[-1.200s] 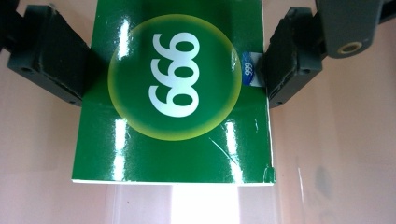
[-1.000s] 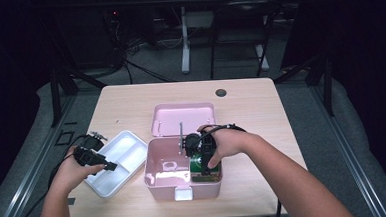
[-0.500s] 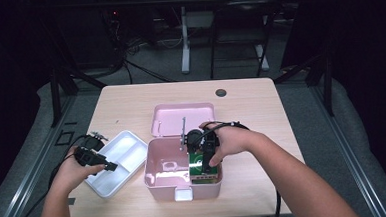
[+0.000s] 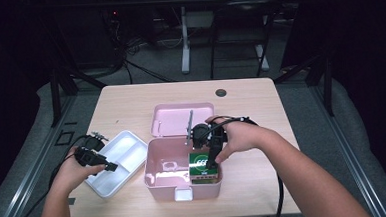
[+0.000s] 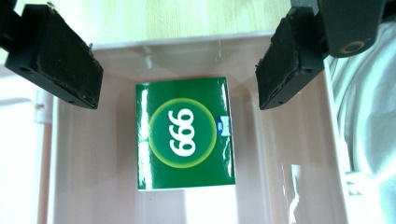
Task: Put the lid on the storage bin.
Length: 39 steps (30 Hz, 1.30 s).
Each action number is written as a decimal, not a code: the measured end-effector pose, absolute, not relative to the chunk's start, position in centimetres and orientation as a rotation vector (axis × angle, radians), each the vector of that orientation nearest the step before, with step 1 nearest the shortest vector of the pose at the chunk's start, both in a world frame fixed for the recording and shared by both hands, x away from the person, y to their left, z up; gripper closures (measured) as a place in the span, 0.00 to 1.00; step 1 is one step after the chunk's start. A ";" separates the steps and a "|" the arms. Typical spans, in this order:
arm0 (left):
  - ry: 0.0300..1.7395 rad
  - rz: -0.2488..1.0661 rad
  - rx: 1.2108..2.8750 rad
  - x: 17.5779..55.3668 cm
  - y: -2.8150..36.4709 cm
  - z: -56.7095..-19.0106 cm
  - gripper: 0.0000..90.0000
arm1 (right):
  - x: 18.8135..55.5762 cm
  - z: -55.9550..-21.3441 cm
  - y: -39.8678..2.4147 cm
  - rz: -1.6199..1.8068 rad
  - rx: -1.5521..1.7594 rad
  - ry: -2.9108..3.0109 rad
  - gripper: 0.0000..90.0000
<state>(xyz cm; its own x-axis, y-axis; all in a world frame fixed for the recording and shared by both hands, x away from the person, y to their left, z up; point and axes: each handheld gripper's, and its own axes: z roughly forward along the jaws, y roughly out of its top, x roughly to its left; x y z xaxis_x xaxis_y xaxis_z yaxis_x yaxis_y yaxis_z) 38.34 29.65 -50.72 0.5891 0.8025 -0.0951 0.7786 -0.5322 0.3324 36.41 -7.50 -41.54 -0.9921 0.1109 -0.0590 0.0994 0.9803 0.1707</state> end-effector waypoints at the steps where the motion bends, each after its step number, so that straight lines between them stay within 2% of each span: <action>1: 1.283 0.098 2.482 38.3 29.7 -50.7 0.40 | 36.4 -41.3 -7.9 0.264 0.181 3.058 0.16; 19: 1.291 0.083 2.491 38.3 29.5 -51.0 0.40 | 36.9 -40.9 -15.1 0.305 0.401 3.004 0.18; 28: 1.305 0.072 2.484 38.3 29.4 -51.2 0.40 | 37.7 -43.0 -18.4 0.306 0.557 2.974 0.18; 39: 1.305 0.053 2.495 38.3 29.3 -51.5 0.40 | 37.1 -46.4 -20.0 0.404 0.799 2.885 0.19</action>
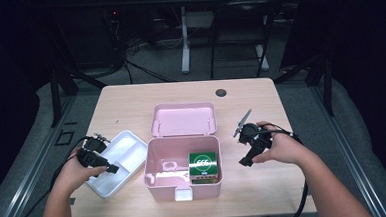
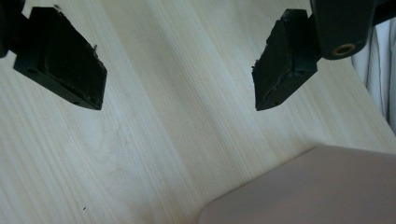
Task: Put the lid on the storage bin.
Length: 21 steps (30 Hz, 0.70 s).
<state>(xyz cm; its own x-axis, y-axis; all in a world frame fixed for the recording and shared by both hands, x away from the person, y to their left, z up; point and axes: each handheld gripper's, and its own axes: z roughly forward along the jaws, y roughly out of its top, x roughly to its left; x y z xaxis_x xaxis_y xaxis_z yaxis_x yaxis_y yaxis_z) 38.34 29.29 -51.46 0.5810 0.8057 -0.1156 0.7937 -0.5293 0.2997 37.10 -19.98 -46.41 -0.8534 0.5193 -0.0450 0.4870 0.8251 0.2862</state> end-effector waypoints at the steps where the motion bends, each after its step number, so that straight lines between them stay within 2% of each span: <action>1: 1.311 0.041 2.499 38.3 29.2 -51.5 0.40 | 37.0 -46.7 -20.0 0.425 0.815 2.878 0.19; 7: 1.306 0.037 2.510 38.4 29.2 -51.8 0.41 | 36.5 -48.1 -20.7 0.483 0.913 2.805 0.20; 14: 1.301 0.027 2.472 38.2 28.9 -51.6 0.43 | 36.4 -50.1 -22.6 0.709 1.146 2.628 0.21; 21: 1.294 0.031 2.467 38.2 28.7 -51.7 0.44 | 35.6 -51.2 -22.6 0.727 1.210 2.529 0.24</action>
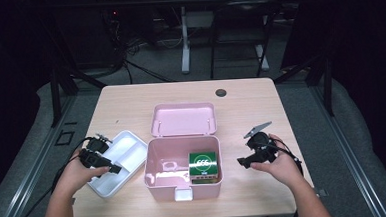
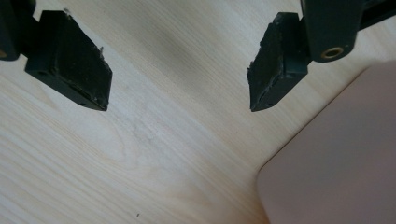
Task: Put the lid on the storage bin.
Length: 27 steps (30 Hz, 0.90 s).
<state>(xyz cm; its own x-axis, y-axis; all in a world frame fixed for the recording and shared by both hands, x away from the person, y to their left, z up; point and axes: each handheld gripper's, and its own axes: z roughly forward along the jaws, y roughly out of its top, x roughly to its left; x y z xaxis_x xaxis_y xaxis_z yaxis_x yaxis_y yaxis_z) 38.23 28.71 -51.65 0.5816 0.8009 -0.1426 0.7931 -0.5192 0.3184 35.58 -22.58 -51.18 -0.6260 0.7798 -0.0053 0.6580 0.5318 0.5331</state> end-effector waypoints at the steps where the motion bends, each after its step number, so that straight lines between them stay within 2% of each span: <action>1: 1.293 0.031 2.468 38.3 28.7 -51.7 0.44 | 35.4 -51.3 -22.6 0.734 1.226 2.513 0.24; 8: 1.313 0.065 2.432 38.3 28.9 -51.5 0.41 | 34.4 -52.9 -23.5 0.831 1.324 2.354 0.24; 15: 1.266 0.123 2.411 38.0 28.9 -50.6 0.36 | 34.1 -54.4 -24.5 0.928 1.411 2.294 0.16; 18: 1.260 0.125 2.404 38.1 28.8 -50.4 0.33 | 34.0 -54.6 -24.2 0.920 1.410 2.304 0.15; 20: 1.254 0.134 2.414 38.2 28.7 -50.4 0.27 | 33.8 -54.5 -23.8 0.929 1.384 2.311 0.15; 25: 1.236 0.110 2.493 38.8 28.3 -51.2 0.27 | 33.8 -54.5 -23.5 0.912 1.348 2.331 0.16; 27: 1.243 0.106 2.510 39.1 28.3 -51.4 0.31 | 33.8 -54.5 -23.5 0.910 1.352 2.324 0.16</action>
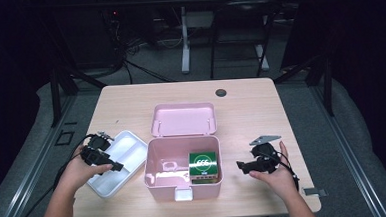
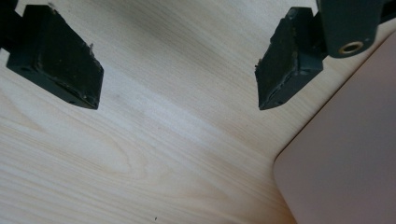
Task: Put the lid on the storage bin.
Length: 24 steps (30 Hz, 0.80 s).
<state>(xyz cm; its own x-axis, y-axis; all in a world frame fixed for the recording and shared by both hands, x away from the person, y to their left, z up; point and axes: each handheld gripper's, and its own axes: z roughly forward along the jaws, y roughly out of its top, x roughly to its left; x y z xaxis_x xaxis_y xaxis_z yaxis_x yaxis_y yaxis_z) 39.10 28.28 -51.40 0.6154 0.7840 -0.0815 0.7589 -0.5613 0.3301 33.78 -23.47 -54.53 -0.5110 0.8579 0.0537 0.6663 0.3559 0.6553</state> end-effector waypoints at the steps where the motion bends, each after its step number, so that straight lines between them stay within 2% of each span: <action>1: 1.228 0.147 2.535 39.1 28.2 -51.4 0.36 | 33.8 -54.5 -23.5 0.913 1.356 2.318 0.17; 2: 1.208 0.182 2.564 39.2 28.0 -51.5 0.41 | 33.8 -54.5 -23.6 0.909 1.358 2.311 0.18; 3: 1.211 0.199 2.573 39.2 28.0 -51.5 0.42 | 33.8 -54.5 -23.6 0.915 1.361 2.306 0.18; 6: 1.251 0.186 2.557 39.5 28.0 -51.5 0.44 | 33.7 -54.4 -24.0 0.921 1.367 2.288 0.18; 9: 1.282 0.160 2.611 40.1 27.9 -51.2 0.46 | 33.9 -54.6 -24.5 0.940 1.412 2.269 0.18; 17: 1.267 0.120 2.692 40.8 27.2 -51.5 0.52 | 33.8 -54.6 -25.1 0.931 1.429 2.267 0.20; 19: 1.231 0.137 2.734 40.8 26.8 -51.7 0.59 | 34.0 -54.7 -25.2 0.948 1.441 2.279 0.21; 21: 1.230 0.158 2.761 40.8 26.6 -52.0 0.61 | 34.0 -54.8 -25.4 0.962 1.478 2.272 0.21; 24: 1.254 0.119 2.779 41.1 26.8 -52.8 0.71 | 34.1 -55.1 -25.6 0.965 1.497 2.265 0.21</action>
